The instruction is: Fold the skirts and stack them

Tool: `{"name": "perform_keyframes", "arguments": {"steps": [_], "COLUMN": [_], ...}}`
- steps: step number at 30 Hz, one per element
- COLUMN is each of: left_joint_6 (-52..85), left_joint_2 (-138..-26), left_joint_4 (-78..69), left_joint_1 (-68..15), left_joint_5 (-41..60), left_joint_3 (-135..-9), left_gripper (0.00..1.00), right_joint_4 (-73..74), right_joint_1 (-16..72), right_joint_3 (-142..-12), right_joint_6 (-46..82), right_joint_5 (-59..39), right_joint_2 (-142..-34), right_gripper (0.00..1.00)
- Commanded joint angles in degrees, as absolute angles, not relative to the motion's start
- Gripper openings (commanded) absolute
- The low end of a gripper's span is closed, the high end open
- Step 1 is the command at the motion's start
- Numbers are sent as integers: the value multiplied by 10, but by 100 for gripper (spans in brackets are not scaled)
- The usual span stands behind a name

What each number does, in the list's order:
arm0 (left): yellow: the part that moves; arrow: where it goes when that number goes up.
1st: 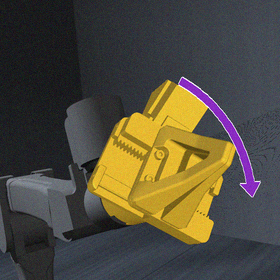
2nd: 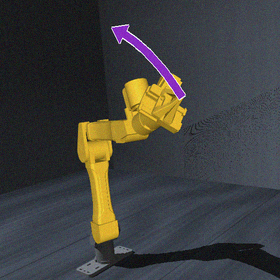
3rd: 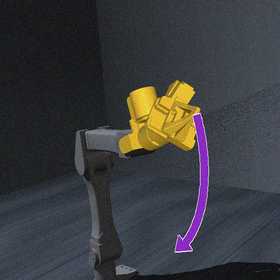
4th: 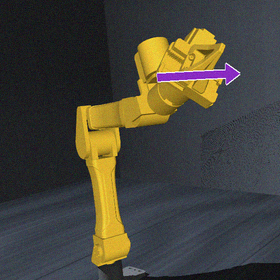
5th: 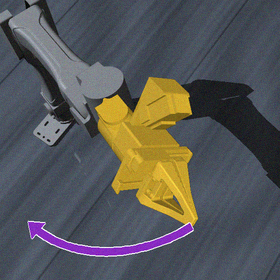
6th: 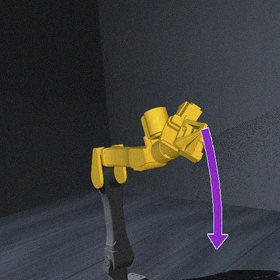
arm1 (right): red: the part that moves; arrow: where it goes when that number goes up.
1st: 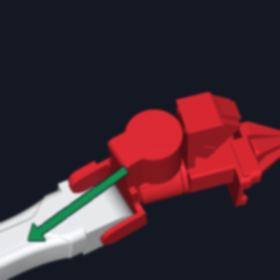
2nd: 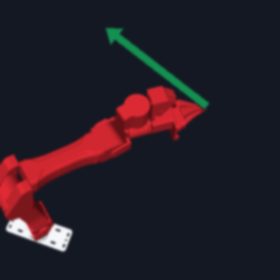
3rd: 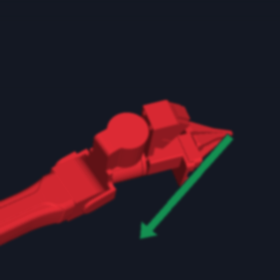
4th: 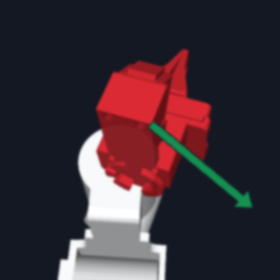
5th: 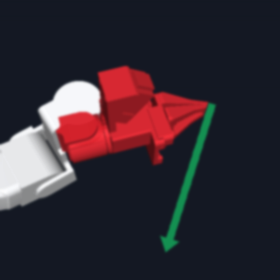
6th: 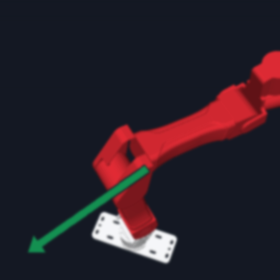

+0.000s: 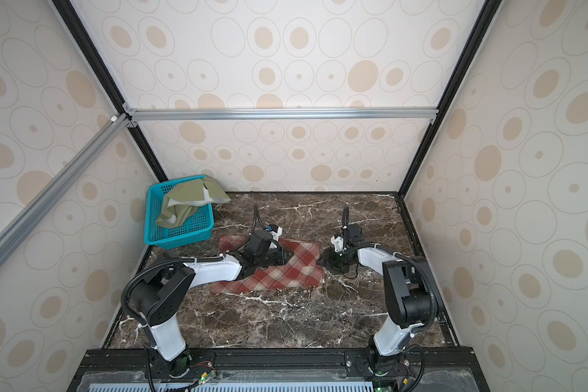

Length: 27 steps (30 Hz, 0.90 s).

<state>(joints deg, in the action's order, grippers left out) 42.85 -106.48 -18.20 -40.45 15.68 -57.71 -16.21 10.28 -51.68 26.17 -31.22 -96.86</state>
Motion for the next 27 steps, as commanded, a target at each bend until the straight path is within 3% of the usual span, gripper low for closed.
{"name": "perform_keyframes", "arguments": {"steps": [1, 6, 14, 27], "left_joint_6": [435, 420, 410, 414], "left_joint_2": [-1101, -1135, -1178, -1202], "left_joint_4": [-197, -173, -147, -157], "left_joint_1": [-418, -419, -421, -422], "left_joint_5": [177, 187, 199, 198], "left_joint_3": [-630, -659, -685, -661], "left_gripper": [24, 24, 23, 22], "right_joint_4": [-125, -129, -126, -115], "right_joint_1": [98, 98, 97, 98], "right_joint_3": [-517, -519, -527, -515], "right_joint_6": [278, 276, 277, 291], "right_joint_5": [-327, -316, -328, -329], "right_joint_2": [-984, -987, -1015, -1042], "right_gripper": [53, 52, 41, 39]}}
